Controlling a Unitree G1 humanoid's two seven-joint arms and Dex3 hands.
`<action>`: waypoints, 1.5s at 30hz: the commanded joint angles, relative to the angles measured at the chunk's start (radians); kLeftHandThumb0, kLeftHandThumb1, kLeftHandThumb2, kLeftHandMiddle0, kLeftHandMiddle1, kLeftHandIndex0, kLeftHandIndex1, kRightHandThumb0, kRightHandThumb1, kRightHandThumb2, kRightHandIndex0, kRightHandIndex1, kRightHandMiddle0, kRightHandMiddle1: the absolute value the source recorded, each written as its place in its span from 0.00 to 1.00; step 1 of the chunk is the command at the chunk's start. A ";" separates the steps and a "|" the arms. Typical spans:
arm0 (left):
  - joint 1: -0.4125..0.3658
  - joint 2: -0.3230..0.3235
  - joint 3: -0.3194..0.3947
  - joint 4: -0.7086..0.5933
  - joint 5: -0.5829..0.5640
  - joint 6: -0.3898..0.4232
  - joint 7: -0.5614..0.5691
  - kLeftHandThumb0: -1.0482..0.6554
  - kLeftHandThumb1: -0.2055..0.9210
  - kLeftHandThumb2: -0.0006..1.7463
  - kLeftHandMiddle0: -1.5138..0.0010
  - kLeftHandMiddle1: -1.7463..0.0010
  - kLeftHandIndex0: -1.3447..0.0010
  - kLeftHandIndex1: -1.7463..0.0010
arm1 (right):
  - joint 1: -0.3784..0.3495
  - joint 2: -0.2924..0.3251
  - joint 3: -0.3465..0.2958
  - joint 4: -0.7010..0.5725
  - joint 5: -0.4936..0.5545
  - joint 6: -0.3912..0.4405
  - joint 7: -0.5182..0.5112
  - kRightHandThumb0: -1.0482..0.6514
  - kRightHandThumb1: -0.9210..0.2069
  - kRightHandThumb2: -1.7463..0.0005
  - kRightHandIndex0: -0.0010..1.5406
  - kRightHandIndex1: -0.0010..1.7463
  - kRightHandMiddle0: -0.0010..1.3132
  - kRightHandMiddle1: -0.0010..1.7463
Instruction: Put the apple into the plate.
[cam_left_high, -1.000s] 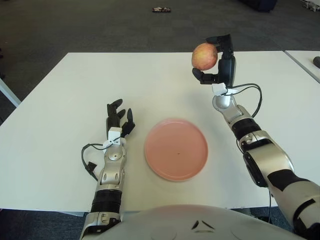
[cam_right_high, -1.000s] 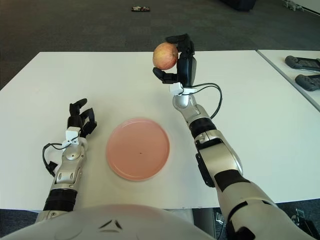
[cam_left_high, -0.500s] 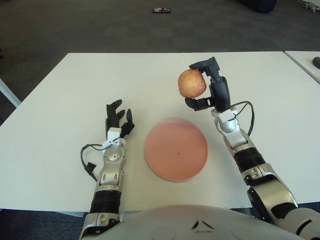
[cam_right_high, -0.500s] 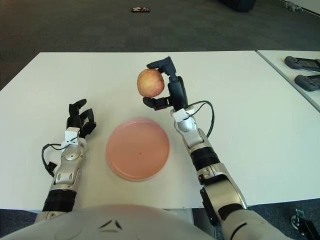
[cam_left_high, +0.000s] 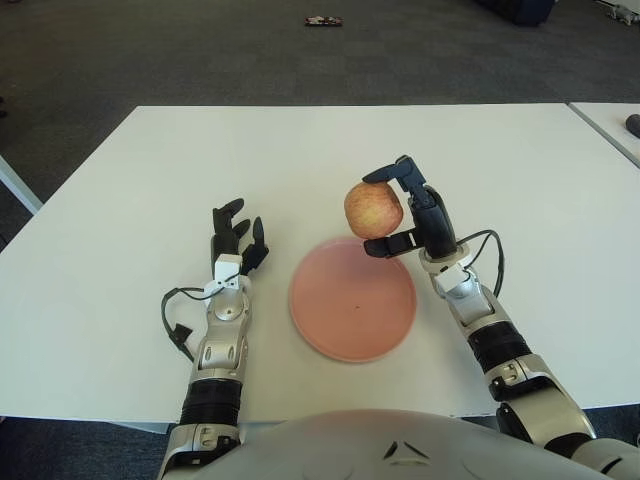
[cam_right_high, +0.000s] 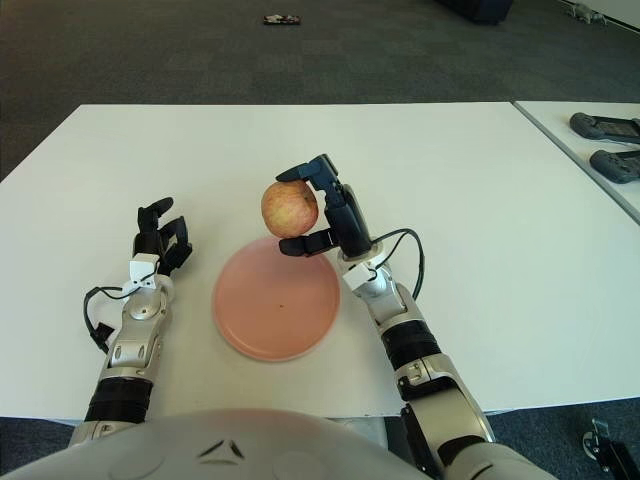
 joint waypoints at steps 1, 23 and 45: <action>0.007 0.011 0.004 0.000 0.002 0.024 0.000 0.14 1.00 0.40 0.83 0.64 1.00 0.45 | -0.016 0.010 -0.024 0.003 0.010 -0.024 0.007 0.33 0.60 0.20 0.77 1.00 0.50 1.00; -0.015 0.012 0.013 0.019 -0.002 0.043 0.005 0.15 1.00 0.41 0.83 0.65 1.00 0.46 | 0.073 -0.185 0.188 -0.286 0.524 0.238 0.651 0.36 0.45 0.32 0.73 1.00 0.40 1.00; -0.025 0.013 0.016 0.036 -0.016 0.012 0.003 0.15 1.00 0.39 0.82 0.64 1.00 0.44 | 0.081 -0.195 0.105 -0.299 0.329 0.252 0.742 0.36 0.43 0.33 0.74 1.00 0.39 1.00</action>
